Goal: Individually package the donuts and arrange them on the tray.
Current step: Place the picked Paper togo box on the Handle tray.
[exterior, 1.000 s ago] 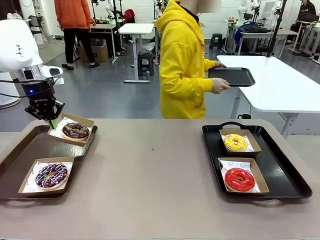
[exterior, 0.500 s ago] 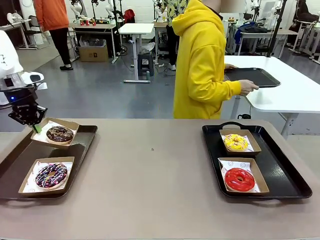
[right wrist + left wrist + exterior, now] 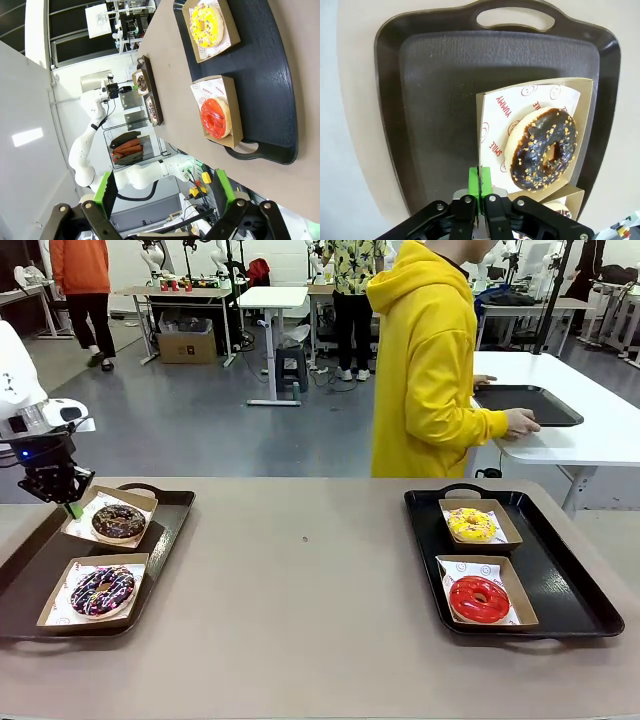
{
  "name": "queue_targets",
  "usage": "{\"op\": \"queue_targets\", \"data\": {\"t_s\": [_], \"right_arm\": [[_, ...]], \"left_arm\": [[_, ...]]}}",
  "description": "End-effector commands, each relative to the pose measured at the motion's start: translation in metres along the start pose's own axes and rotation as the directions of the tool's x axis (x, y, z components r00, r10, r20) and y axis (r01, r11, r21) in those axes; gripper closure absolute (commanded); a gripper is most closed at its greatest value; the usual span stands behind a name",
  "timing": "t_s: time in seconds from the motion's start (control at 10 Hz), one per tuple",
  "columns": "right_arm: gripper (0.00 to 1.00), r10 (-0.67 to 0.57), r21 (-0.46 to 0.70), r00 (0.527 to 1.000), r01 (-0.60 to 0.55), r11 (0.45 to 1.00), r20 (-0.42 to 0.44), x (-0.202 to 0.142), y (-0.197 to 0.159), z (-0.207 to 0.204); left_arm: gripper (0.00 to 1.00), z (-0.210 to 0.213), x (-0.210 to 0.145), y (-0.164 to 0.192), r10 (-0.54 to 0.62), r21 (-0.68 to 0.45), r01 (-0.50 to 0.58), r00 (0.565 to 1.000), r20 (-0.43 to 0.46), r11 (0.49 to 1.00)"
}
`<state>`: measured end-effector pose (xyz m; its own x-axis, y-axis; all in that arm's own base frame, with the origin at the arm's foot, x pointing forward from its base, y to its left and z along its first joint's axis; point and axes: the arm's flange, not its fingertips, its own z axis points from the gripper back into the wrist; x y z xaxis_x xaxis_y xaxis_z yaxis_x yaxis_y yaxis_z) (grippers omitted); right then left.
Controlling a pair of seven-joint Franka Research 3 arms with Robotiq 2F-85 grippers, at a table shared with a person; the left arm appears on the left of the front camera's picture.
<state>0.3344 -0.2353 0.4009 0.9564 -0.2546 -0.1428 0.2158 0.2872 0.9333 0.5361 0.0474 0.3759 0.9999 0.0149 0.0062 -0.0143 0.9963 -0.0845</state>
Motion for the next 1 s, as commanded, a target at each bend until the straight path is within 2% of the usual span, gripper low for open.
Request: {"op": "queue_targets", "data": {"t_s": [0.0, 0.1, 0.2, 0.3, 0.4, 0.5, 0.7, 0.8, 0.9], "right_arm": [[0.0, -0.001, 0.008, 1.0, 0.001, 1.0, -0.006, 0.0002, 0.0005, 0.0019], [0.0, -0.001, 0.008, 1.0, 0.001, 1.0, -0.006, 0.0002, 0.0005, 0.0019], [0.0, -0.001, 0.008, 1.0, 0.001, 1.0, -0.006, 0.0002, 0.0005, 0.0019], [0.0, -0.001, 0.008, 1.0, 0.001, 1.0, -0.006, 0.0002, 0.0005, 0.0019], [0.0, -0.001, 0.008, 1.0, 0.001, 1.0, -0.006, 0.0002, 0.0005, 0.0019], [0.0, -0.001, 0.008, 1.0, 0.001, 1.0, -0.006, 0.0002, 0.0005, 0.0019], [0.0, -0.001, 0.008, 1.0, 0.001, 1.0, -0.006, 0.0002, 0.0005, 0.0019], [0.0, -0.001, 0.008, 1.0, 0.001, 1.0, -0.006, 0.0002, 0.0005, 0.0019], [0.0, -0.001, 0.008, 1.0, 0.001, 1.0, -0.006, 0.0002, 0.0005, 0.0019]], "left_arm": [[0.99, -0.0013, -0.0068, -0.0085, 0.01, 0.053, -0.012, 0.999, 0.043, 0.999], [0.99, -0.0031, -0.0083, -0.0108, 0.008, 0.048, -0.011, 0.999, 0.043, 0.999], [0.94, -0.0051, -0.0097, -0.0124, 0.001, 0.041, -0.003, 0.999, 0.035, 0.999], [0.39, -0.0039, -0.0074, -0.0126, -0.002, 0.035, 0.001, 1.0, 0.03, 0.999], [0.34, -0.0056, -0.0095, -0.0136, 0.001, 0.028, -0.002, 1.0, 0.022, 1.0], [0.0, -0.0075, -0.0092, -0.0137, 0.008, 0.031, -0.008, 1.0, -0.001, 0.999], [0.0, -0.0083, -0.0104, -0.0133, 0.011, 0.029, -0.011, 1.0, -0.002, 1.0], [0.2, -0.0066, -0.0105, -0.0112, 0.018, 0.023, -0.018, 1.0, -0.005, 1.0], [0.51, -0.0031, -0.0094, -0.009, 0.023, 0.012, -0.023, 1.0, -0.012, 1.0]]}}
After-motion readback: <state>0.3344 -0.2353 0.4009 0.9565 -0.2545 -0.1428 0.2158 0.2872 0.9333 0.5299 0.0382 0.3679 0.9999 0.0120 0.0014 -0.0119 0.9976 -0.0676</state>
